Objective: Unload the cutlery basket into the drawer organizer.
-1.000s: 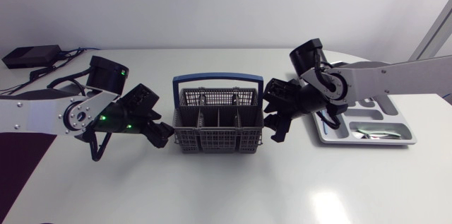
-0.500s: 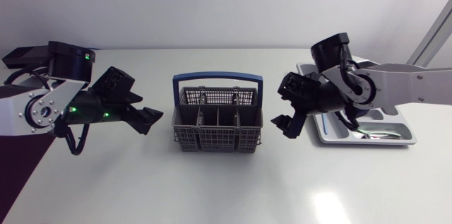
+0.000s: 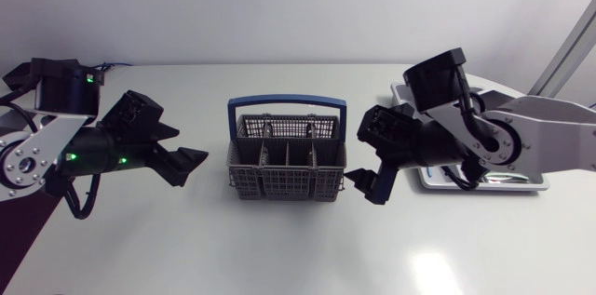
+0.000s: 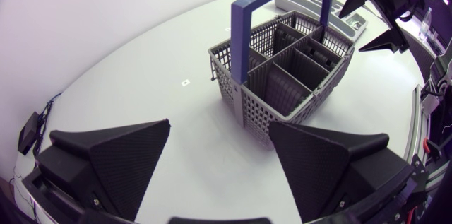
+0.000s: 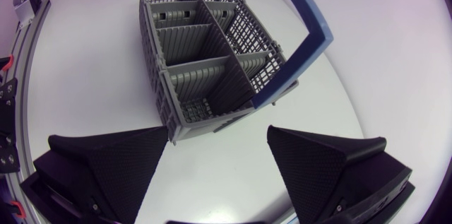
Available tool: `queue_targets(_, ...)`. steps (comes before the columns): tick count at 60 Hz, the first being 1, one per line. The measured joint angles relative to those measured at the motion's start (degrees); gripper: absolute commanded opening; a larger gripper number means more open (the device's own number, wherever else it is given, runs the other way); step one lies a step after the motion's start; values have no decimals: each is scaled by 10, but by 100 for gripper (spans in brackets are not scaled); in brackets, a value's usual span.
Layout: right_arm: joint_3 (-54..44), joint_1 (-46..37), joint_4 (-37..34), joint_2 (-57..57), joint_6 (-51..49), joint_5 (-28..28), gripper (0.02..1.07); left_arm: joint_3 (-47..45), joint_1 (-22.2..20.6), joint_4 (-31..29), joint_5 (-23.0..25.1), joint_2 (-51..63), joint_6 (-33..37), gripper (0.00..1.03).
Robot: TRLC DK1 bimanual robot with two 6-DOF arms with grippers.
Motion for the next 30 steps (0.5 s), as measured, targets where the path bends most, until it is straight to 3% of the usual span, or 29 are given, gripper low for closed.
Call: queue_targets(30,-1,11,51,31,13,32,103,-11,0,-9,0,-13,0,98)
